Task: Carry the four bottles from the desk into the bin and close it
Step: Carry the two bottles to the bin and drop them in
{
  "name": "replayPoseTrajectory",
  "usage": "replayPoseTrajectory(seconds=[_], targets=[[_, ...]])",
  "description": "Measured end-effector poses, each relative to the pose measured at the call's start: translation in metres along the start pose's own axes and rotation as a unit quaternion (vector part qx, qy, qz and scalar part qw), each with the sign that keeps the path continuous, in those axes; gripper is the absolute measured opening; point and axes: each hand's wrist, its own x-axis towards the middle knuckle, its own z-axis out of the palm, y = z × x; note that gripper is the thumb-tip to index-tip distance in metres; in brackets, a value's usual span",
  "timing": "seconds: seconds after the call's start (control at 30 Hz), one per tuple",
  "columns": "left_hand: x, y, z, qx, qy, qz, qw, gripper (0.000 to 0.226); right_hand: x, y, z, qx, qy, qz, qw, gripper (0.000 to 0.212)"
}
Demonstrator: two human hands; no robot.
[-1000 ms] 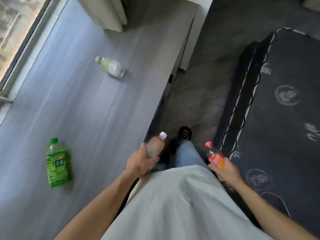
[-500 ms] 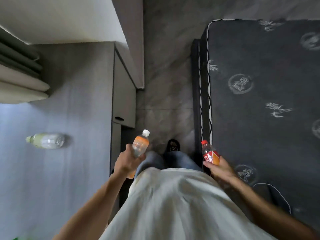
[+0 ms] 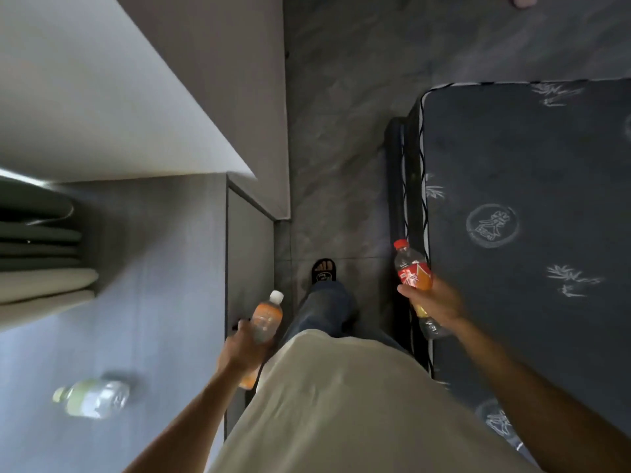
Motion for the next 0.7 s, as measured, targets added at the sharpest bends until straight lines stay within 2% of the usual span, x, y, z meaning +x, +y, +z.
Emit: replayPoseTrajectory(seconds=[0.1, 0.2, 0.33, 0.37, 0.4, 0.47, 0.53, 0.7], targets=[[0.034, 0.062, -0.045, 0.004, -0.002, 0.038, 0.999, 0.079, 0.023, -0.025, -0.013, -0.005, 0.013, 0.053, 0.999, 0.067], [0.066, 0.124, -0.087, -0.003, 0.002, 0.066, 0.998, 0.075, 0.033, -0.033, -0.021, -0.002, 0.033, 0.072, 0.997, 0.060], [0.105, 0.214, -0.135, -0.015, -0.008, 0.117, 0.993, 0.067, 0.043, -0.031, -0.046, 0.034, -0.042, 0.096, 0.994, 0.071], [0.115, 0.236, -0.147, -0.021, -0.005, 0.123, 0.992, 0.067, 0.049, -0.033, -0.053, 0.029, -0.040, 0.104, 0.993, 0.071], [0.124, 0.256, -0.157, -0.031, -0.003, 0.123, 0.992, 0.068, 0.055, -0.036, -0.059, 0.026, -0.020, 0.111, 0.993, 0.068], [0.143, 0.292, -0.176, -0.047, -0.001, 0.117, 0.992, 0.072, 0.075, -0.044, -0.072, 0.035, 0.017, 0.131, 0.991, 0.047], [0.161, 0.322, -0.191, -0.050, -0.002, 0.109, 0.993, 0.077, 0.098, -0.063, -0.092, 0.029, 0.003, 0.133, 0.991, 0.037], [0.192, 0.363, -0.222, -0.008, 0.017, 0.058, 0.998, 0.074, 0.167, -0.131, -0.146, -0.024, -0.008, 0.112, 0.993, 0.058]])
